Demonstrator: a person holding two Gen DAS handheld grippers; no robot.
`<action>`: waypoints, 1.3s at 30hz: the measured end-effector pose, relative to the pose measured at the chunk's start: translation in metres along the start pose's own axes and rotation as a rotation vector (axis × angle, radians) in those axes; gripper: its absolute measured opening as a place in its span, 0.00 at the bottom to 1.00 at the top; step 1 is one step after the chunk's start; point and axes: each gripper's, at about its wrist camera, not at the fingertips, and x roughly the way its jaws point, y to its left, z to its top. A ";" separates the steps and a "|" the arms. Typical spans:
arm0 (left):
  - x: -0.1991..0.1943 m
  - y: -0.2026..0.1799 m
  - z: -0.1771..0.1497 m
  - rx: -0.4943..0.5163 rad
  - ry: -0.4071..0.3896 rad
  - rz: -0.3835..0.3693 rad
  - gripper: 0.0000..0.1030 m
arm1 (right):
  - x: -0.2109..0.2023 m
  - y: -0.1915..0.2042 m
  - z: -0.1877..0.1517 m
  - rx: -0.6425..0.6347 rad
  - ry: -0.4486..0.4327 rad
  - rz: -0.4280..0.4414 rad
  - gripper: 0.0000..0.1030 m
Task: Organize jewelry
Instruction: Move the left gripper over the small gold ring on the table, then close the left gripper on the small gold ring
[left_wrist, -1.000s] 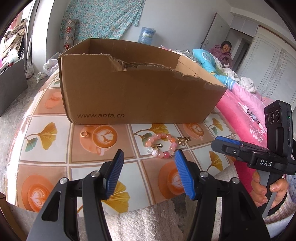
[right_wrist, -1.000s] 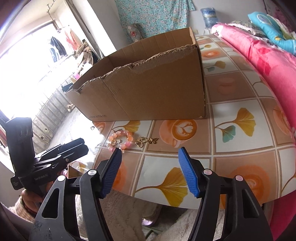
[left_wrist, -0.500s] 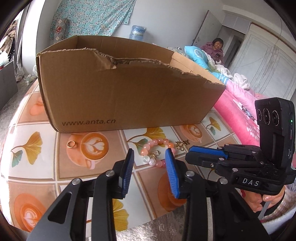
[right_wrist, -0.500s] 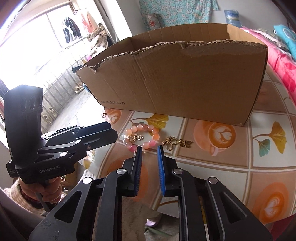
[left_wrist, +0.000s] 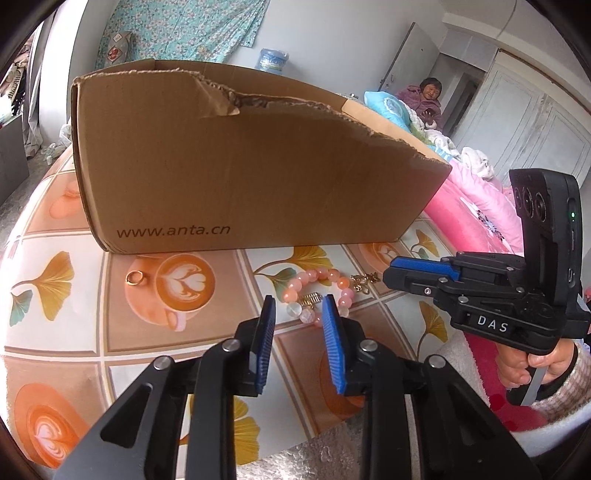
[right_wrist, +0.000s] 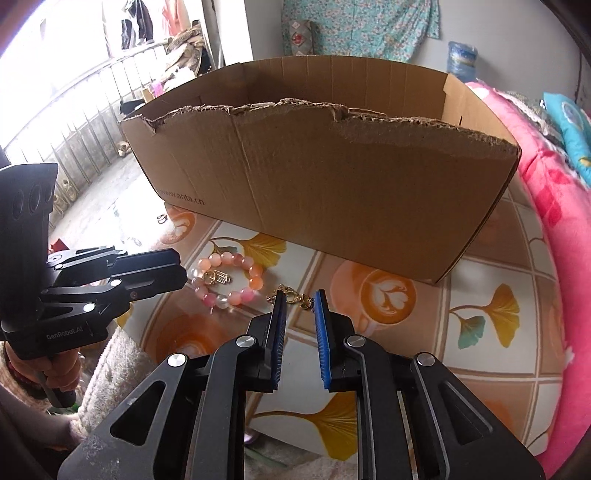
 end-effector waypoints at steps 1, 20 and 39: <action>0.000 0.002 -0.001 -0.001 0.001 -0.003 0.25 | 0.002 0.000 0.000 -0.012 0.011 -0.006 0.15; -0.022 0.034 0.017 -0.006 -0.075 0.253 0.25 | 0.021 -0.010 0.009 -0.070 0.045 0.008 0.16; 0.002 0.044 0.021 0.056 0.045 0.452 0.21 | 0.013 -0.021 -0.002 -0.048 0.017 0.029 0.19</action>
